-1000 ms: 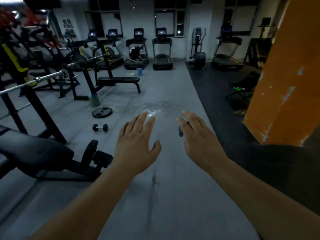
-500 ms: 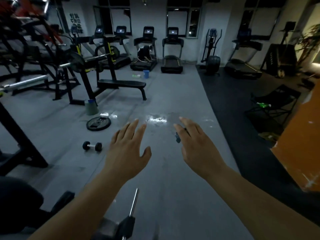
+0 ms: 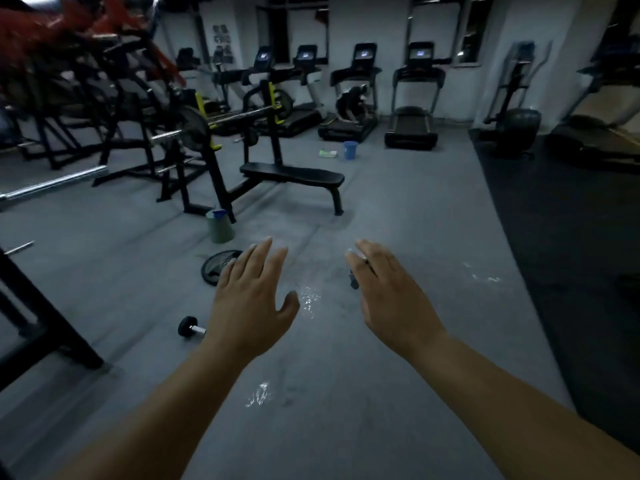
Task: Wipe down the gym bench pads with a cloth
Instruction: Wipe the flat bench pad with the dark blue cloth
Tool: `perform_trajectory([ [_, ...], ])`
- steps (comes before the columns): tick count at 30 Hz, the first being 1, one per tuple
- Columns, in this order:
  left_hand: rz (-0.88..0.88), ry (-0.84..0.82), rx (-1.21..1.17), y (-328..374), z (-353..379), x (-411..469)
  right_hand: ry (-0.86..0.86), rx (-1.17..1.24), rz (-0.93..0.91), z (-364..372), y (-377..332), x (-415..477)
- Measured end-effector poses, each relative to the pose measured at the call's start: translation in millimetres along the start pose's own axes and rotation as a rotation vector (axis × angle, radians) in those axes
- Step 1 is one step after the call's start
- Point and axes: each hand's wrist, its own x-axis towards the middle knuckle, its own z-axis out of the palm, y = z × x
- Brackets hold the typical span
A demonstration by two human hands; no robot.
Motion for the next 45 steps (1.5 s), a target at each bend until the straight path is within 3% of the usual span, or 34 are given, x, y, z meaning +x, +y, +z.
perform_trajectory([
  [9, -0.157, 0.069, 0.011, -113.5, 114.5, 259.3, 0.000, 0.068, -0.128, 177.3, 113.8, 261.6],
  [21, -0.241, 0.021, 0.061, -262.4, 248.3, 606.5, -0.066, 0.138, -0.212, 401.8, 263.7, 585.7],
  [28, -0.381, -0.010, 0.103, -354.9, 340.1, 800.5, -0.097, 0.186, -0.313, 552.9, 349.9, 788.0],
  [38, -0.610, -0.001, 0.152, -585.8, 424.6, 997.2, -0.132, 0.311, -0.467, 781.0, 341.1, 1066.5],
  [45, -0.709, -0.054, 0.126, -747.7, 498.4, 1103.4, -0.272, 0.378, -0.462, 936.6, 319.5, 1208.4],
])
